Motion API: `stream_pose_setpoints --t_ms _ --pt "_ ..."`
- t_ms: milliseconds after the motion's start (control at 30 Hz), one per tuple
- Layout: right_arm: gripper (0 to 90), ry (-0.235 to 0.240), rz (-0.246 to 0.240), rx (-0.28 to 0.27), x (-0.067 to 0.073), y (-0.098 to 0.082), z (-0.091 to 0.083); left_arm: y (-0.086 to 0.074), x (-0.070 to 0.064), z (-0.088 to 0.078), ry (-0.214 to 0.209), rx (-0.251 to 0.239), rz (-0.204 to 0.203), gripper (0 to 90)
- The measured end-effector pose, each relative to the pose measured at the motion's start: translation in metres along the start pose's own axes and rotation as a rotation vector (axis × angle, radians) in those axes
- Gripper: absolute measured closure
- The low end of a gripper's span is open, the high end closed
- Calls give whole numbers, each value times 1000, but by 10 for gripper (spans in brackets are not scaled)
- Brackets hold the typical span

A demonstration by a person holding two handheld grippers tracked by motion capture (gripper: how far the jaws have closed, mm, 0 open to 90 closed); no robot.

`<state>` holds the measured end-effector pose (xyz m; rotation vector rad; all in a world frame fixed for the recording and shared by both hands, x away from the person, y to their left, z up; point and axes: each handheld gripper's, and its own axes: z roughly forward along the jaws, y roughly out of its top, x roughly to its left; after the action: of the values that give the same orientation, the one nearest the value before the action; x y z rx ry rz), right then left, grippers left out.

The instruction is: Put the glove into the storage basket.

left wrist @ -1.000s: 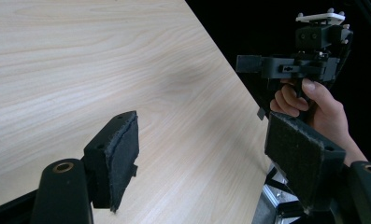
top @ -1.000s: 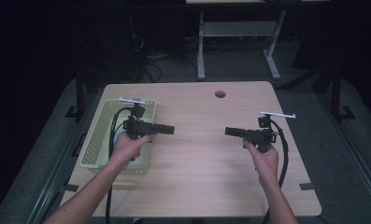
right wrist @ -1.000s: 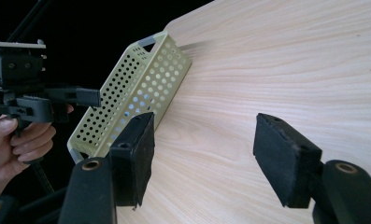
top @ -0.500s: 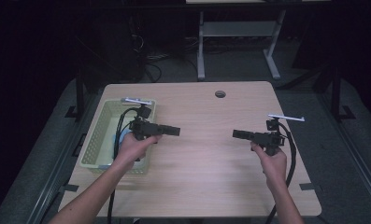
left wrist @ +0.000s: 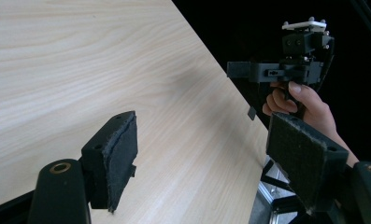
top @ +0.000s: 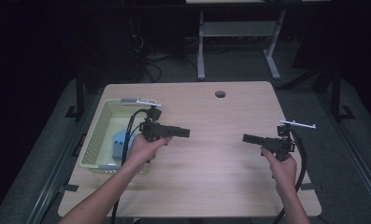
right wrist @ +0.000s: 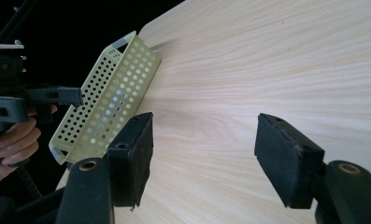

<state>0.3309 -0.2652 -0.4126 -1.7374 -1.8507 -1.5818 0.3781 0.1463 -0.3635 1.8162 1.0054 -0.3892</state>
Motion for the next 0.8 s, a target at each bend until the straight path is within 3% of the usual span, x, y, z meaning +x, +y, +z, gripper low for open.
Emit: stream_pose_setpoints --t_ms 400,800 --pt "364 -18 9 6 -11 -6 -7 -4 -2 15 -13 16 1 247" --pt "356 -32 34 9 -26 -21 -15 -18 -5 32 4 29 17 245"
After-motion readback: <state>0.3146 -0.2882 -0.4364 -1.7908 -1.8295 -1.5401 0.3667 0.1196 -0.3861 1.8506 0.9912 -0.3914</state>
